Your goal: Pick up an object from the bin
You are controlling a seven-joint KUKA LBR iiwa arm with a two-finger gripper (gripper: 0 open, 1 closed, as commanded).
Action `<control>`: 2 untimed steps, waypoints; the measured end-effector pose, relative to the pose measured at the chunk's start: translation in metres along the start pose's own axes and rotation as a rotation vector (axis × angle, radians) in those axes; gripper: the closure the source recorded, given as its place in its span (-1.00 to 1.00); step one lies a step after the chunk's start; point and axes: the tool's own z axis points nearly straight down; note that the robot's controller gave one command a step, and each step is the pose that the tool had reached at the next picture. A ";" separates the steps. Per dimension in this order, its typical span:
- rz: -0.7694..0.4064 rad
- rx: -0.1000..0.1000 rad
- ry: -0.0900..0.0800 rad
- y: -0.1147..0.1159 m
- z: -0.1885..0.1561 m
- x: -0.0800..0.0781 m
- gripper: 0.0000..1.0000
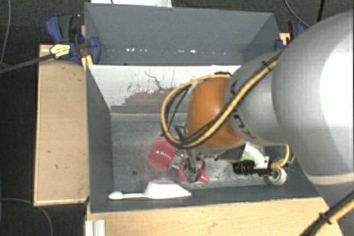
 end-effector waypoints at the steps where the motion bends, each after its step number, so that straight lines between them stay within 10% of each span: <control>1: -0.002 0.001 0.001 -0.001 -0.020 0.001 1.00; 2: -0.003 -0.004 -0.004 0.001 -0.036 -0.001 1.00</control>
Offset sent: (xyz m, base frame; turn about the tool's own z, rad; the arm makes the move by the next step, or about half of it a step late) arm 0.0000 -0.0001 0.0085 0.0000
